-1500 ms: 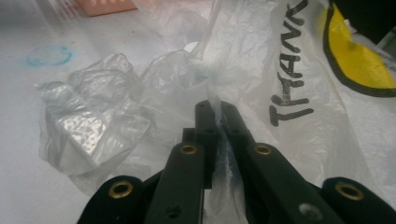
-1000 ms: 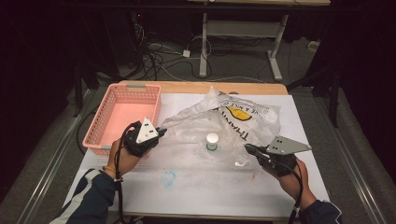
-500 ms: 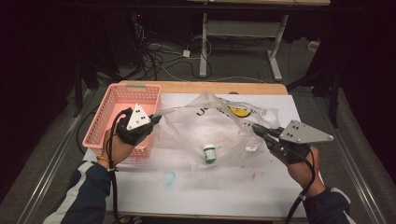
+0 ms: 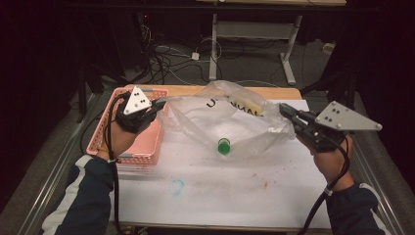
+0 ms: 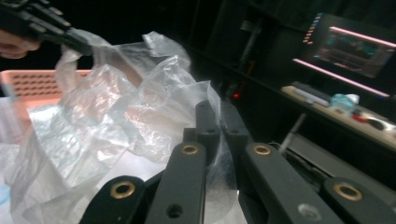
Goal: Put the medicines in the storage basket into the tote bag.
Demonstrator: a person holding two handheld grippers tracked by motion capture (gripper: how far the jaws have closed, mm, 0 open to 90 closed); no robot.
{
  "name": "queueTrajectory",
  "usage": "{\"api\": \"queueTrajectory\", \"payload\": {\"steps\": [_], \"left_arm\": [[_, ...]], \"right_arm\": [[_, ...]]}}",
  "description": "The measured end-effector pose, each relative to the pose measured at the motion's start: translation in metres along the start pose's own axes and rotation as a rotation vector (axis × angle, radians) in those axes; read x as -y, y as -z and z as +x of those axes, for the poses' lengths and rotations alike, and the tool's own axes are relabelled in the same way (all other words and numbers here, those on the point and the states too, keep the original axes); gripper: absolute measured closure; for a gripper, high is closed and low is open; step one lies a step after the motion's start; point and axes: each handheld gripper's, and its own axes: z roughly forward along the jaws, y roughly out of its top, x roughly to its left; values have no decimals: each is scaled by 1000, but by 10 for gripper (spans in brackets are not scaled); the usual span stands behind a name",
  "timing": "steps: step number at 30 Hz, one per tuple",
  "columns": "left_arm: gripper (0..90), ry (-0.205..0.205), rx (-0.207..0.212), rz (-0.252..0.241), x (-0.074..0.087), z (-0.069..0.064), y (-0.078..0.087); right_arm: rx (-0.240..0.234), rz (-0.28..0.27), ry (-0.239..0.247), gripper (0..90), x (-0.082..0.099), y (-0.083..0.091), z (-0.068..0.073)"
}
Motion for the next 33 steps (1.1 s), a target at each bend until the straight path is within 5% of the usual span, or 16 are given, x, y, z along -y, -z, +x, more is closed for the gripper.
{"api": "queueTrajectory", "payload": {"steps": [5,8,18,24,28,33], "left_arm": [[841,-4,6,-33,-20,3,-1],[841,-28,-4,-60,-33,1,8],[841,-16,-44,-122,-56,11,31],[821,0,-64,-98,-57,18,5],[787,5,-77,-45,-52,23,-20],[613,43,-95,-39,-48,27,-44]], "right_arm": [[28,-26,-36,900,-14,3,-17],[40,-38,-29,900,-21,10,-19],[64,-66,-70,900,-32,18,-30],[113,-19,-87,900,-25,0,-47],[172,86,-84,900,-12,-30,-64],[228,162,-101,900,2,-53,-82]]}}
